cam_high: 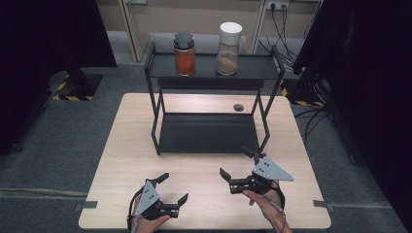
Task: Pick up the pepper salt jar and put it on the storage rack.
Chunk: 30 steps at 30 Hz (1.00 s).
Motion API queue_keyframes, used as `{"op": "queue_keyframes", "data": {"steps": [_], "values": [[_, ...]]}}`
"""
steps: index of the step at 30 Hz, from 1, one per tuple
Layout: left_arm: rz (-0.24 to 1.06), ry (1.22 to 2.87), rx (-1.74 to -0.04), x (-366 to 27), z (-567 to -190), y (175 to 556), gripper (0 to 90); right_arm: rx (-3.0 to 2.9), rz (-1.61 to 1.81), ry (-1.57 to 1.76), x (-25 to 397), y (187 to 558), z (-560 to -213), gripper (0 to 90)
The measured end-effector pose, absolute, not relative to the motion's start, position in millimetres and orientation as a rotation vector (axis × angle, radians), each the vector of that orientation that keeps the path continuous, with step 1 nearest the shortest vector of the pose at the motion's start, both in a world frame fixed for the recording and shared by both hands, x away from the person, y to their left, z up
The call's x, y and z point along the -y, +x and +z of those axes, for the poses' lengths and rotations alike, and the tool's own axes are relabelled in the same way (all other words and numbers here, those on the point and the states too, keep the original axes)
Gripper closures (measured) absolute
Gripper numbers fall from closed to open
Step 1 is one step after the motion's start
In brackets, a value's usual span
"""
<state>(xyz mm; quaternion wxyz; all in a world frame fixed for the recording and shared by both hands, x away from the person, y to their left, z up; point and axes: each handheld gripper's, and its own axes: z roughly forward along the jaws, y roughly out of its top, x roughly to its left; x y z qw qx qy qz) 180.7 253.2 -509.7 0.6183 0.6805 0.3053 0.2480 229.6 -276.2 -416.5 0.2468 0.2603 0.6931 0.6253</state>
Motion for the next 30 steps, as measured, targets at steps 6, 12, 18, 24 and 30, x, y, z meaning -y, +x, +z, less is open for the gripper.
{"op": "queue_keyframes", "data": {"steps": [6, 12, 18, 24, 30], "values": [[0.573, 1.563, -0.707, -254, -510, 181, 2.6, -1.899, 1.699, 0.706, 278, 225, -428, 0.6], [0.575, 1.564, -0.704, -254, -510, 181, 2.6, -1.913, 1.699, 0.709, 279, 224, -437, 0.6], [0.576, 1.559, -0.706, -254, -510, 181, 2.6, -1.917, 1.703, 0.716, 279, 223, -441, 0.6], [0.576, 1.556, -0.709, -254, -511, 181, 2.6, -1.935, 1.706, 0.711, 278, 224, -444, 0.6], [0.579, 1.553, -0.704, -254, -510, 181, 2.6, -1.974, 1.698, 0.711, 274, 225, -450, 0.6]]}}
